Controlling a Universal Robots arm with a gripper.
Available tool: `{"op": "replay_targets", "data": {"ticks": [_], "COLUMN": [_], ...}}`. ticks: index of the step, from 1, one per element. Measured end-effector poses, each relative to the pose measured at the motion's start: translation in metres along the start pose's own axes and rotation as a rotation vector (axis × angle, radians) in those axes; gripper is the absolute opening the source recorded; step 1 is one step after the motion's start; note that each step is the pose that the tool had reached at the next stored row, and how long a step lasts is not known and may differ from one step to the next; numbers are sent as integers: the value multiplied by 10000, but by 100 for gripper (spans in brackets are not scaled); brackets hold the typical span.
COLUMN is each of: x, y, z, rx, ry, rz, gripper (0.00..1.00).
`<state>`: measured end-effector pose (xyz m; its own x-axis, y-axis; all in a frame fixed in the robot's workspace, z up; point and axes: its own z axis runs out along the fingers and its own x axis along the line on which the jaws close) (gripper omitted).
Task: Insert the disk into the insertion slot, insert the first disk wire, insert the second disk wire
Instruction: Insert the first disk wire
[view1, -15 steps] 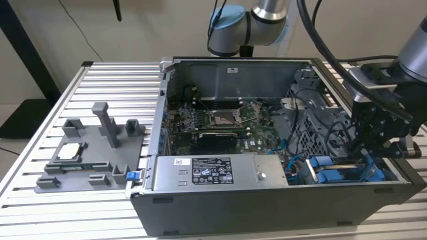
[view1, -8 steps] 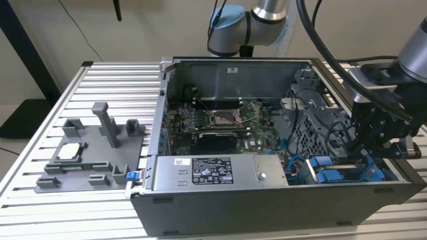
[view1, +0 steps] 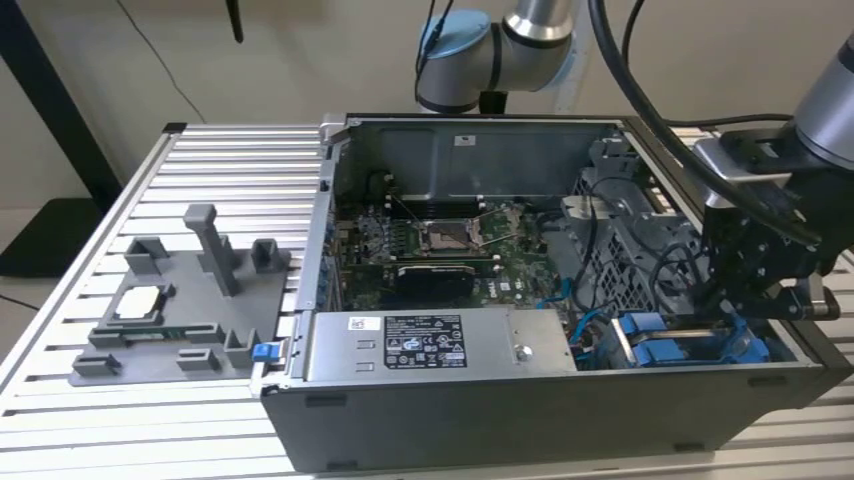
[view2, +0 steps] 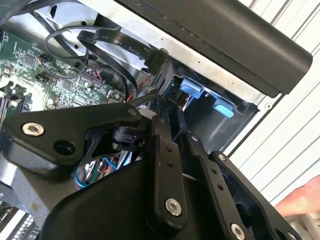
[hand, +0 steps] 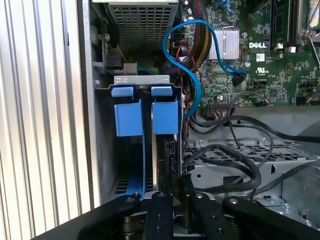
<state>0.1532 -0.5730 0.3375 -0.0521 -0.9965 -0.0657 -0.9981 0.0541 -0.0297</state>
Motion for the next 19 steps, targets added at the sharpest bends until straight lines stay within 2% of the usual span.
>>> {"op": "replay_targets", "data": {"ticks": [3,4,7,10,15,19], "x": [2,3,5,4,-10,-27], "y": [4,6,11,10,4,1], "z": [25,36,65,44,-169,-286], "rx": [1,1,1,-3,-16,-16], "ry": [-2,1,-5,0,0,1], "rz": [14,19,31,36,40,38], "gripper": [0,100,100,100,100,100]}}
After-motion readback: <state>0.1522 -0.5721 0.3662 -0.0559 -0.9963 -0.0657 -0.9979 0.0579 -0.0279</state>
